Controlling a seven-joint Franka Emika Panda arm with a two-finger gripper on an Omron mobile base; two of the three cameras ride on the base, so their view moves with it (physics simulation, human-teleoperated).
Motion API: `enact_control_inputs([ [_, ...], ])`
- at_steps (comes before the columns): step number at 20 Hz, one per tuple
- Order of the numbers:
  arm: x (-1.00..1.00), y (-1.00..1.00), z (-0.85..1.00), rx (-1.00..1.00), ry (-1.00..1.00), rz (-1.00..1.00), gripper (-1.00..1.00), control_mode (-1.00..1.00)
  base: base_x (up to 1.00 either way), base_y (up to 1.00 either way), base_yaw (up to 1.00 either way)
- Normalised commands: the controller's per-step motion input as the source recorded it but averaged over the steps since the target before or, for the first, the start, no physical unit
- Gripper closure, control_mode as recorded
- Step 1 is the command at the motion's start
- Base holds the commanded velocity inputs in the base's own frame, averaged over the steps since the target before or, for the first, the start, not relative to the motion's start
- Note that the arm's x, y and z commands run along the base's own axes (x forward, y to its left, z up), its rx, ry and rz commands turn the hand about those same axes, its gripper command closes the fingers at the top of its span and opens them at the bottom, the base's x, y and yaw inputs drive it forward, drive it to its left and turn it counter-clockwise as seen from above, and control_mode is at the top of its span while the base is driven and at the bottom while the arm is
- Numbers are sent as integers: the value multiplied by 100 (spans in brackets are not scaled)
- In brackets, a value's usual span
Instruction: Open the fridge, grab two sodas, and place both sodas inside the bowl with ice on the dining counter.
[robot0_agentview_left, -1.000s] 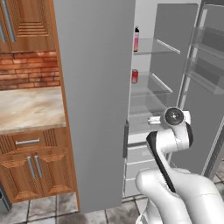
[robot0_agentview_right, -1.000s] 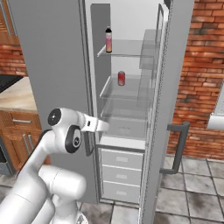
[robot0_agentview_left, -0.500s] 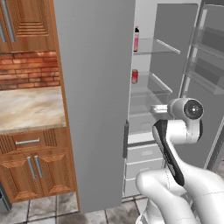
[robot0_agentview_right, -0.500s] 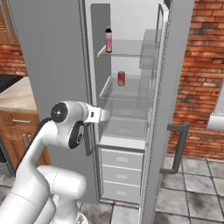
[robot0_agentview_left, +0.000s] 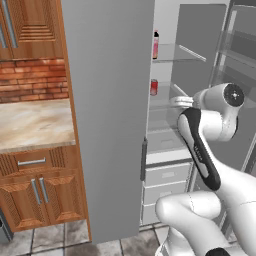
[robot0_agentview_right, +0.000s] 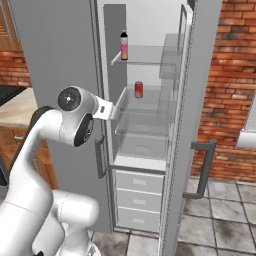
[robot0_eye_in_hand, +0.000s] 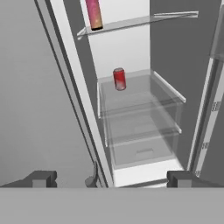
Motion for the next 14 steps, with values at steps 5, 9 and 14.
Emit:
enact_control_inputs([
  [5, -8, 10, 13, 5, 0, 0, -100, -100, 0, 0, 0],
  [9, -18, 10, 4, 0, 0, -5, -100, -100, 0, 0, 0],
  [14, -36, 29, -19, 0, 0, -7, -100, -100, 0, 0, 0],
])
